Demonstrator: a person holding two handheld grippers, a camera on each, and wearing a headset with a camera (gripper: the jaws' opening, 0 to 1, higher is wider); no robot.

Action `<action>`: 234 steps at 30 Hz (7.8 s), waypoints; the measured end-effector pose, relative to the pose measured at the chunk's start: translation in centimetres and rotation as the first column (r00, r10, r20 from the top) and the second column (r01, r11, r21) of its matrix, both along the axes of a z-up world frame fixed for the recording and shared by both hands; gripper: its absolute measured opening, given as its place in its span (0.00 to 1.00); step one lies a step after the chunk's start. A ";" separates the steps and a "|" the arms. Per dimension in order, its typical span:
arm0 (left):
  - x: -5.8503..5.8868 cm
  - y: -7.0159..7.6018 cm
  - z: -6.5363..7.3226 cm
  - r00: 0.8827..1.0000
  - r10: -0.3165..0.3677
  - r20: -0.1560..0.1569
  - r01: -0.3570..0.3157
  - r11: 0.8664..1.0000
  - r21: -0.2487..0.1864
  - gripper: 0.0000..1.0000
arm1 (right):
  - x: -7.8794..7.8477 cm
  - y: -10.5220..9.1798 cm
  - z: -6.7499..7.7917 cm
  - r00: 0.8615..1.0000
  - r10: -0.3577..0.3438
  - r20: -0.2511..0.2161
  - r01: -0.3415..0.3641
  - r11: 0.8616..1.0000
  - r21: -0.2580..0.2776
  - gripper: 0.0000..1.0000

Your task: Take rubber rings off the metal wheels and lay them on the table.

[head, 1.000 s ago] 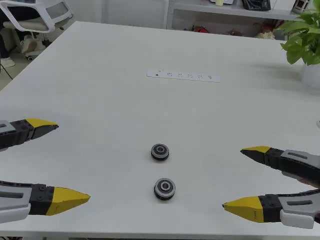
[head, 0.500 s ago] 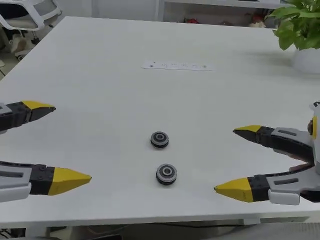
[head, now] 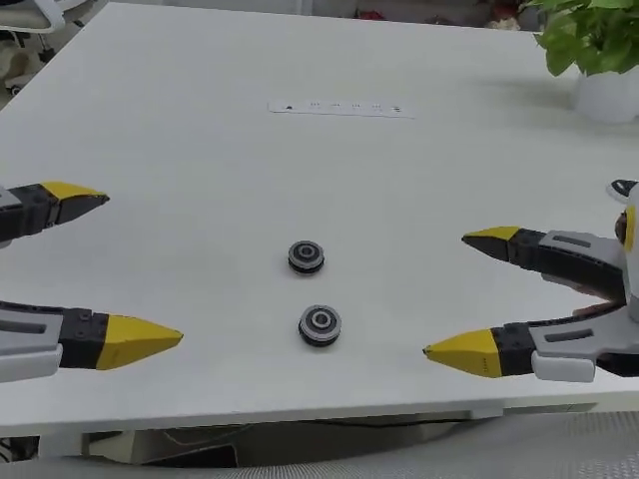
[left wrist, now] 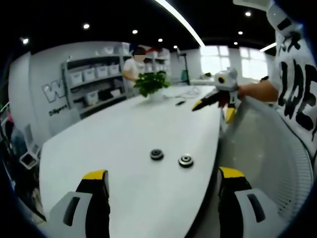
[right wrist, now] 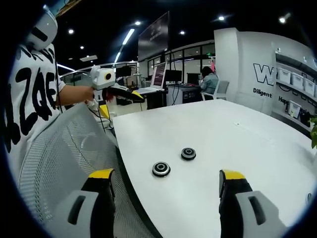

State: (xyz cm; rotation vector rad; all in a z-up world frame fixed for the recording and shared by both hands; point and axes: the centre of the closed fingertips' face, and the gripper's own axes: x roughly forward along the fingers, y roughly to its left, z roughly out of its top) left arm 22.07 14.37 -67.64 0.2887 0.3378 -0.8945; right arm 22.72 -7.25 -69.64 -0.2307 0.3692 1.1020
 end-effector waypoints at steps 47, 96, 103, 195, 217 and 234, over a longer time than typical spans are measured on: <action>1.9 -1.0 -0.7 0.998 -0.057 -0.011 0.057 0.998 -0.004 0.89 | 1.8 0.4 -1.2 1.000 0.029 -0.010 -0.029 0.999 -0.014 0.77; 4.3 -5.0 -3.7 0.976 -0.208 -0.068 0.211 0.976 0.045 0.74 | 3.2 3.4 -5.2 0.977 0.201 -0.067 -0.206 0.976 -0.077 0.63; 4.0 -5.8 -4.4 0.966 -0.242 -0.091 0.248 0.968 0.051 0.71 | 2.9 3.8 -6.1 0.968 0.235 -0.084 -0.242 0.965 -0.099 0.59; 2.8 -13.5 -10.4 0.861 -0.442 -0.252 0.487 0.860 0.156 0.29 | 2.8 6.1 -9.7 0.914 0.365 -0.174 -0.393 0.904 -0.170 0.45; 3.0 -14.2 -11.7 0.862 -0.441 -0.252 0.493 0.844 0.212 0.19 | 3.1 5.8 -9.8 0.920 0.351 -0.176 -0.380 0.910 -0.169 0.44; 3.6 -14.7 -11.9 0.882 -0.401 -0.249 0.452 0.868 0.204 0.14 | 3.1 6.4 -9.9 0.914 0.361 -0.187 -0.392 0.905 -0.168 0.44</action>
